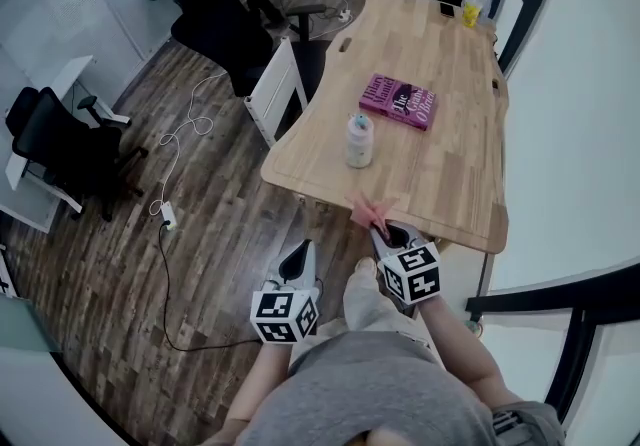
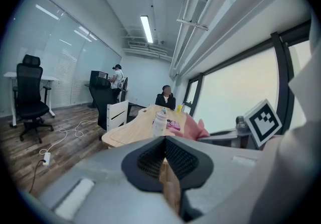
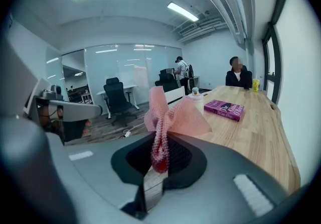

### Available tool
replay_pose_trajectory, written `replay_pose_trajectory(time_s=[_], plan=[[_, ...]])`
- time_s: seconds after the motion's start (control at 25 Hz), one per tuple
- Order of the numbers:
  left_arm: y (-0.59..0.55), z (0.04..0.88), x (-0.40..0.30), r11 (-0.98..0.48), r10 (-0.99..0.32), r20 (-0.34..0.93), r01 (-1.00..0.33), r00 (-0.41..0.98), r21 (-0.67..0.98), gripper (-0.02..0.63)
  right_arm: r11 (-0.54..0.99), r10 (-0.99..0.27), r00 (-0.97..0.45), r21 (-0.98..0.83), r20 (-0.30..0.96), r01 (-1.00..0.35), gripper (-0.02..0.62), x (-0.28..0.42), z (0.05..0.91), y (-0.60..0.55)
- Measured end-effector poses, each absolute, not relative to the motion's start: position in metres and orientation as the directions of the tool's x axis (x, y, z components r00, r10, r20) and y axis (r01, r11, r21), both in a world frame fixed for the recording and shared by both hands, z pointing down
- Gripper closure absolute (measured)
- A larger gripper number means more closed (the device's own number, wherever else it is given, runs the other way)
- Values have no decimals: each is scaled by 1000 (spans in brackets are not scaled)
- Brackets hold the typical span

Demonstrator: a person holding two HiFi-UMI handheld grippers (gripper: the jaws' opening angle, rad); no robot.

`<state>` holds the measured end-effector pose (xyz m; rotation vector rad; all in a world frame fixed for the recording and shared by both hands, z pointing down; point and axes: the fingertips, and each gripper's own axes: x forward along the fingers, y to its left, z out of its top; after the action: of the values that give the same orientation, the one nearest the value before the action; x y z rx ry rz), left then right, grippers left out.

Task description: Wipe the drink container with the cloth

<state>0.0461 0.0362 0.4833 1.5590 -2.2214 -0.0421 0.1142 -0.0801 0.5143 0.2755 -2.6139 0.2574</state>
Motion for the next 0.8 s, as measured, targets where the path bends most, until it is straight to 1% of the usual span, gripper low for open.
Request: replay_pose_trajectory(time_s=[0.36, 0.6, 0.8], plan=[[59, 484, 74, 345, -914, 312, -901, -259, 263, 604, 969, -129, -881, -131, 456, -209, 568, 139, 504, -37], [69, 483, 80, 347, -915, 305, -900, -263, 264, 604, 966, -119, -886, -154, 449, -207, 568, 148, 505, -20], [72, 482, 80, 345, -917, 299, -900, -263, 267, 604, 971, -92, -892, -157, 443, -179, 572, 147, 503, -13]])
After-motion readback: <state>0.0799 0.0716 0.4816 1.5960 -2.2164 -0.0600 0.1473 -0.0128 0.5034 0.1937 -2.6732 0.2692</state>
